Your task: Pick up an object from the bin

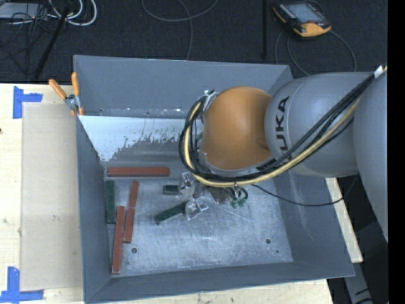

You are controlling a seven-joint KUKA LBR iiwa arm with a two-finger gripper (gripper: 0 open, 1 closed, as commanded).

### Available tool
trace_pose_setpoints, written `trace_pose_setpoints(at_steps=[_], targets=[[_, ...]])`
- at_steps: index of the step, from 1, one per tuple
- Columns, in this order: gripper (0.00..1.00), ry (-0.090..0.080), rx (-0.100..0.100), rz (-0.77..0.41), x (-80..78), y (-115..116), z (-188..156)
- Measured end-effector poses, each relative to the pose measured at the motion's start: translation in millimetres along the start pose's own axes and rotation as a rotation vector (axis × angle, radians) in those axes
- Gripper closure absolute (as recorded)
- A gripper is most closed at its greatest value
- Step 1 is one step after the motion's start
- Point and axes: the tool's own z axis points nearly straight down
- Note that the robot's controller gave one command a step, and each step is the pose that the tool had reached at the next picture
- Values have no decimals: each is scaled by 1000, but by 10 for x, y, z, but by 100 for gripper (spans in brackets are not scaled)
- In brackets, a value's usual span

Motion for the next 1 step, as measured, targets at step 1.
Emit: trace_pose_setpoints(at_steps=[1], targets=[[100,0,0,83,-386,-742,-1144]])
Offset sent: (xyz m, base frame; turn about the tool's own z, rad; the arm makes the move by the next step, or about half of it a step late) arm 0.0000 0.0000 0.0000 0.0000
